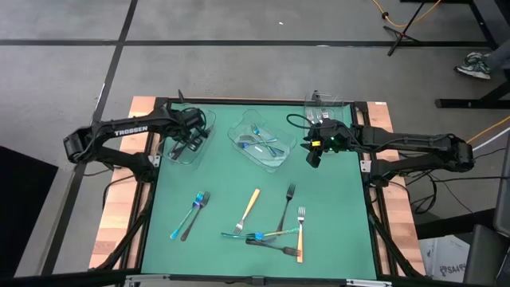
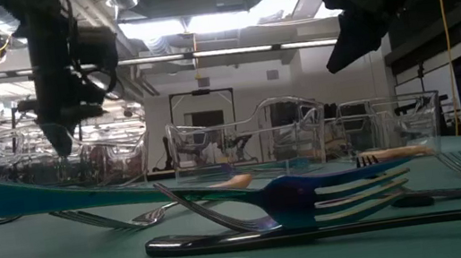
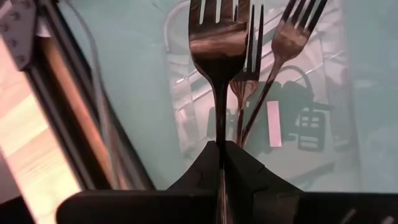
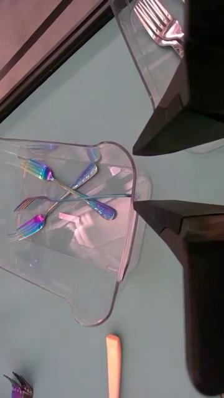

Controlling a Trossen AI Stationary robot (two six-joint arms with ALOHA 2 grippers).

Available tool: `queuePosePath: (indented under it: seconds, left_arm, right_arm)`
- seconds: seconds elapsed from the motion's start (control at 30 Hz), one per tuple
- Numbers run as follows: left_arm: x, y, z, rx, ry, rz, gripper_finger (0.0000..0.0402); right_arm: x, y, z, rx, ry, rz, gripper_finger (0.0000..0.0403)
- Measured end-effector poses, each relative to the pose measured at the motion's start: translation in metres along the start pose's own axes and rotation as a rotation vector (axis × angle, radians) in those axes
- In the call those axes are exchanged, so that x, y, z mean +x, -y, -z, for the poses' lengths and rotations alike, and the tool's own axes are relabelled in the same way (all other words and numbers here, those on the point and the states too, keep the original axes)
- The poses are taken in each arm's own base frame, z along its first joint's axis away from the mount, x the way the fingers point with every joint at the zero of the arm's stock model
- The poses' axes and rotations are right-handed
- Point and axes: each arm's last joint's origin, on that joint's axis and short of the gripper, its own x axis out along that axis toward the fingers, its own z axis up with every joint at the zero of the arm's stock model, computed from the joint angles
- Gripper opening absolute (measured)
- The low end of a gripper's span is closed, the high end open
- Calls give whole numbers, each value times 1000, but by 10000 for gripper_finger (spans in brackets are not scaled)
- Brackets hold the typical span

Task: Sort silverware by color (type)
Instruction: Put the black fork into the left transparent bin

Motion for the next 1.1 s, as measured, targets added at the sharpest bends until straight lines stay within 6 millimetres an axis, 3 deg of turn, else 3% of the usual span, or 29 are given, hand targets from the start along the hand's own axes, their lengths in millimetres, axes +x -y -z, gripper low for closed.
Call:
queuePosePath:
  seconds: [0.47, 1.1]
  left_arm:
    - [39, -3, 13, -26, 22, 34, 4]
    - [56, -13, 23, -85, -48, 65, 5]
  right_arm:
    - [0, 0, 0, 0, 0, 1, 115]
    - [0, 0, 0, 0, 0, 0, 115]
